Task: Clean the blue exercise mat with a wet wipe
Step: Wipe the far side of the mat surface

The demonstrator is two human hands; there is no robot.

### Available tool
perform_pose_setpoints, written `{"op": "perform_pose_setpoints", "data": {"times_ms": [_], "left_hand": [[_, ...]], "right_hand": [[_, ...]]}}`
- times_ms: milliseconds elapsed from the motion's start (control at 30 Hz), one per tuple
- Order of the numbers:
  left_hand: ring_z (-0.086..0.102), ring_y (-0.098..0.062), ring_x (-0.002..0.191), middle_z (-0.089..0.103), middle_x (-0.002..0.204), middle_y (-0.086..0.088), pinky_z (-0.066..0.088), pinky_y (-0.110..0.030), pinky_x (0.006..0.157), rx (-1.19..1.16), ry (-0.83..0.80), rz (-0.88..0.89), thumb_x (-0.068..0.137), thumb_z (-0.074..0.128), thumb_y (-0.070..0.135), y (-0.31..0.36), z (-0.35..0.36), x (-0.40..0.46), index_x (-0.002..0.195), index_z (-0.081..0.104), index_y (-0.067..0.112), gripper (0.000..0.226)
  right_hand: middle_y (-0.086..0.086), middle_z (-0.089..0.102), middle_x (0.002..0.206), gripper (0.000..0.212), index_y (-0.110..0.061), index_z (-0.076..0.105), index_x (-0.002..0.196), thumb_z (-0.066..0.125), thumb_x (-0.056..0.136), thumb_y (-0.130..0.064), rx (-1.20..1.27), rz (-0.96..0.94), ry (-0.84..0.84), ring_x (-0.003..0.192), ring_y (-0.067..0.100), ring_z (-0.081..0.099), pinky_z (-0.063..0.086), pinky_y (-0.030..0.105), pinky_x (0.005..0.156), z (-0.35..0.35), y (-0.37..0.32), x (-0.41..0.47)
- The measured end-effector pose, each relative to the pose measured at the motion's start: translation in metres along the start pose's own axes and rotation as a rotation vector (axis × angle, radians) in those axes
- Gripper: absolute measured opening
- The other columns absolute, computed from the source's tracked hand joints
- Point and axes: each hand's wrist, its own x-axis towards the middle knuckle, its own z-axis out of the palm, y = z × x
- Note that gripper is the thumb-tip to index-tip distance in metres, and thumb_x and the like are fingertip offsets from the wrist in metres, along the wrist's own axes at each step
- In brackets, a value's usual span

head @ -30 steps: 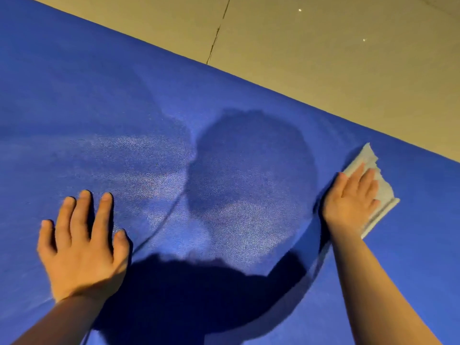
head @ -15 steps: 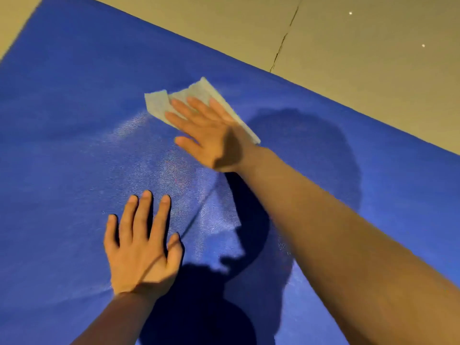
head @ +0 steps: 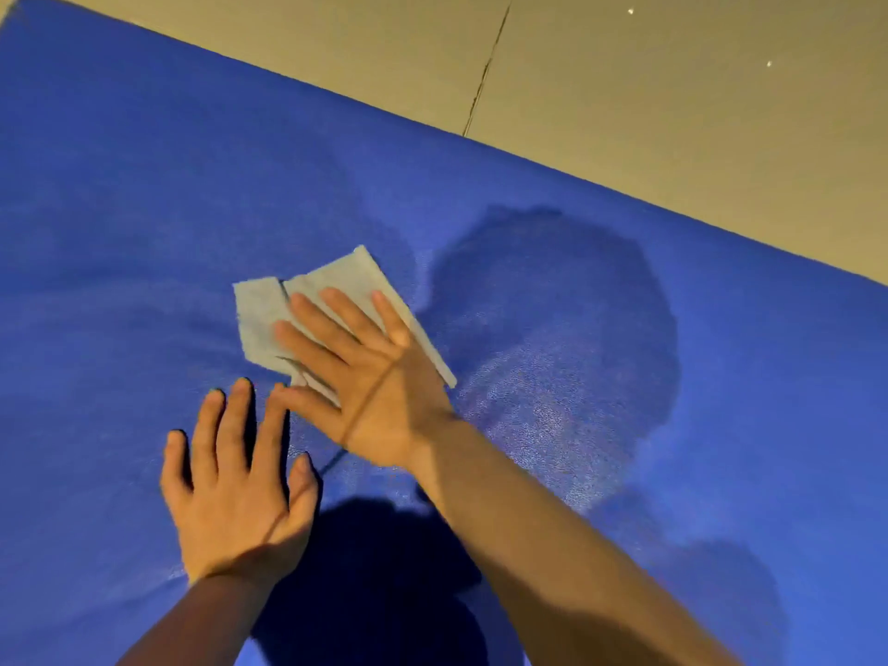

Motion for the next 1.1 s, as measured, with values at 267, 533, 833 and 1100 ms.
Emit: {"op": "perform_pose_setpoints", "data": {"times_ms": [267,533,833,1100], "left_hand": [[0.029,-0.037,0.143,0.039,0.152,-0.020,0.014,-0.053,0.116,-0.021,0.022,-0.007,0.089,0.035,0.036,0.004,-0.002,0.001,0.144,0.049,0.010,0.062],[0.030,-0.037,0.142,0.039,0.152,-0.020,0.012,-0.048,0.115,-0.027,0.056,-0.014,0.091,0.034,0.037,0.006,-0.001,0.000,0.144,0.049,0.010,0.061],[0.026,-0.036,0.145,0.036,0.154,-0.018,0.013,-0.053,0.116,-0.047,0.018,-0.043,0.089,0.033,0.038,0.006,-0.001,-0.001,0.145,0.047,0.012,0.064],[0.025,-0.037,0.144,0.036,0.154,-0.019,0.011,-0.052,0.116,-0.049,0.008,-0.040,0.088,0.034,0.039,0.005,-0.001,-0.001,0.144,0.048,0.010,0.064]], "right_hand": [[0.002,0.003,0.165,0.061,-0.030,0.007,0.156,0.010,0.100,-0.053,-0.101,0.938,0.100,0.152,0.026,0.003,-0.001,0.050,0.119,-0.078,0.194,-0.120],[0.018,0.008,0.163,0.062,-0.009,0.013,0.156,0.015,0.104,-0.042,-0.119,1.255,0.228,0.148,0.037,0.009,0.004,0.051,0.118,-0.073,0.171,-0.099],[0.004,0.060,0.133,0.042,-0.020,0.054,0.139,0.049,0.098,-0.026,0.404,0.503,0.263,0.121,0.023,0.054,0.042,0.034,0.105,-0.029,0.030,-0.026],[0.019,0.053,0.140,0.055,0.000,0.054,0.135,0.035,0.094,-0.030,0.209,0.237,0.213,0.132,0.035,0.047,0.032,0.042,0.111,-0.029,0.051,-0.050]]}}
